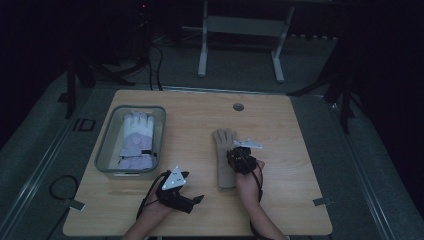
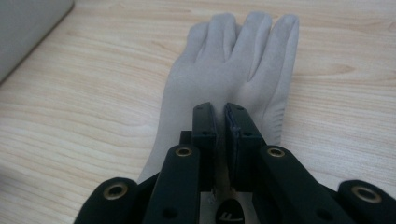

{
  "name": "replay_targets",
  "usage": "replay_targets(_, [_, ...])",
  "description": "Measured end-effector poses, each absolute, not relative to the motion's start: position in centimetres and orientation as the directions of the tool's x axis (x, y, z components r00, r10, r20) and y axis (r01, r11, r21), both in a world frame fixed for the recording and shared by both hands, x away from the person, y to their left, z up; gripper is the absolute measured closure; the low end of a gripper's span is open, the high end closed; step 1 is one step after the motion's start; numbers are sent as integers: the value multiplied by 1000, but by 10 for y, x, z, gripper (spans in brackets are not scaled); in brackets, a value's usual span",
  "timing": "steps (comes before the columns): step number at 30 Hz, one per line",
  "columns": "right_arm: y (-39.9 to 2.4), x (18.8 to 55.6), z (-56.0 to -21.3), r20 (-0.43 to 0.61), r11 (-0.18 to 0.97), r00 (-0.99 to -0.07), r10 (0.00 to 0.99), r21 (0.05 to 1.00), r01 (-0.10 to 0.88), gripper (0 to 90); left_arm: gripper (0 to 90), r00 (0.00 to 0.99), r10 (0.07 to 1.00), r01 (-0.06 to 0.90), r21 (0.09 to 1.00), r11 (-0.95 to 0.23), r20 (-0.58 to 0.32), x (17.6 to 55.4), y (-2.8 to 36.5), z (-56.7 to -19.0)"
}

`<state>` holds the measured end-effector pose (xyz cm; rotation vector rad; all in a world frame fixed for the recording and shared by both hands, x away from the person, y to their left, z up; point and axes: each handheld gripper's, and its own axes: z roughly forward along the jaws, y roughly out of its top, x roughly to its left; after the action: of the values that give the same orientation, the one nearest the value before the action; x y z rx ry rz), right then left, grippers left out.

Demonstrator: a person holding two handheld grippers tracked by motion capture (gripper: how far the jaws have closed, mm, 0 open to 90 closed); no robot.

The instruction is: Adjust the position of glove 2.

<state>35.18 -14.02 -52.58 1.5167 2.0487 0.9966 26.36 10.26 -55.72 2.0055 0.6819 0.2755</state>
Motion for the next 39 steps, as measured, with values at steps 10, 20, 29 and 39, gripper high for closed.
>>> replay_targets(10, [-139, 353, -544, 78, 201, -364, 928, 720, 665, 754, 34, 827, 555, 341, 859, -381, -82, 263, 99, -558])
replay_targets(20, [-149, 354, -538, 106, 232, -446, 889, 736, 636, 349, 33, 831, 541, 365, 858, -362, -125, 262, 96, -557])
replay_targets(29, [-169, 350, -527, 145, 288, -596, 790, 771, 568, 108, 35, 815, 566, 375, 858, -350, -125, 262, 95, -552])
replay_targets(39, [-197, 350, -521, 91, 390, -689, 719, 768, 509, 192, 65, 807, 573, 390, 856, -339, -140, 266, 96, -552])
